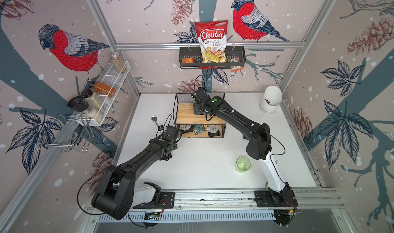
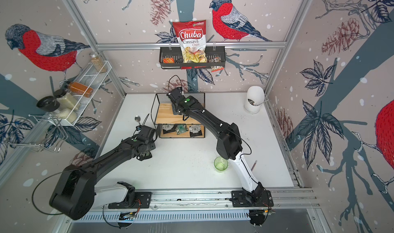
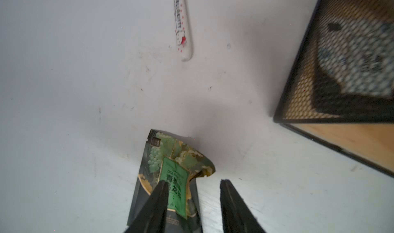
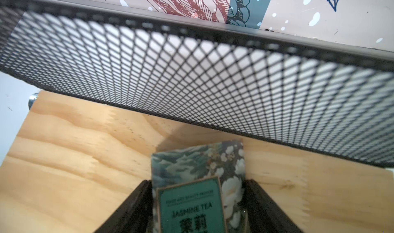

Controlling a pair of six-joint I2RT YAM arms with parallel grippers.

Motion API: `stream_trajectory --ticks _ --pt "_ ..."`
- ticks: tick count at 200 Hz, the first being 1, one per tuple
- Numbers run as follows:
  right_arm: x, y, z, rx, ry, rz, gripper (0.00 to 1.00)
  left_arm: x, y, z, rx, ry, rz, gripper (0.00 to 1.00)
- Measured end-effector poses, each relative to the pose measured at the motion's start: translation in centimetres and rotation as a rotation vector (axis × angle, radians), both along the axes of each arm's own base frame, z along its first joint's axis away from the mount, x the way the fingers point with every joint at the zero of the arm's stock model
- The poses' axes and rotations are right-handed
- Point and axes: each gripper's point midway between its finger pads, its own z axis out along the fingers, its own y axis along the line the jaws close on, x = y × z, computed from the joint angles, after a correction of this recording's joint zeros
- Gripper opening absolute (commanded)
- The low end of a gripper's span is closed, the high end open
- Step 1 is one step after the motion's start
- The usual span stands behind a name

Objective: Remove the tea bags from the shelf
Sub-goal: Pick up the tea bag from the shelf, then place the tea bag at the center of the board.

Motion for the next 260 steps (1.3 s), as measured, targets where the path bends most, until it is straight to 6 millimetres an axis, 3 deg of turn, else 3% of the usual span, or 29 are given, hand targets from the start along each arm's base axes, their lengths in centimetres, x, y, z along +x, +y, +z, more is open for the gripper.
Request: stream_trajectory --ticks 49,78,124,153,177,202,217,242,260 --pt "-0.4 -0.3 0.4 -0.016 -0.01 -0.018 0.62 1.6 -1.5 6.5 -0.059 -0.152 -0.027 0.42" --pt "-1.9 -1.6 1.4 -0.069 0.004 -0.018 0.59 1.8 -2.6 9.4 -0.069 -0.201 -0.058 0.42" --pt "-4.0 -2.3 8.5 -0.003 -0.102 -0.017 0.57 1.9 -3.5 12.9 -0.096 -0.26 -0.085 0.42" --pt "-5.1 -4.4 12.3 0.028 -0.143 -0.041 0.57 1.4 -4.8 15.6 -0.133 -0.328 -0.143 0.4" --pt "-5.9 -8.5 15.0 0.057 -0.166 -0.097 0.57 0.7 -7.0 17.1 -0.185 -0.371 -0.247 0.4" --pt "-6.4 -15.1 15.0 0.061 -0.164 -0.199 0.59 0.0 -10.0 17.7 -0.228 -0.41 -0.354 0.41" --pt "-6.8 -19.7 13.2 0.056 -0.146 -0.269 0.61 -0.7 -11.6 16.3 -0.239 -0.399 -0.405 0.42" --pt "-7.4 -27.5 8.1 0.073 -0.077 -0.422 0.62 -2.1 -13.9 12.9 -0.26 -0.374 -0.457 0.44" --pt "-8.2 -30.6 3.4 0.097 0.003 -0.481 0.63 -3.1 -15.4 9.9 -0.281 -0.372 -0.48 0.44"
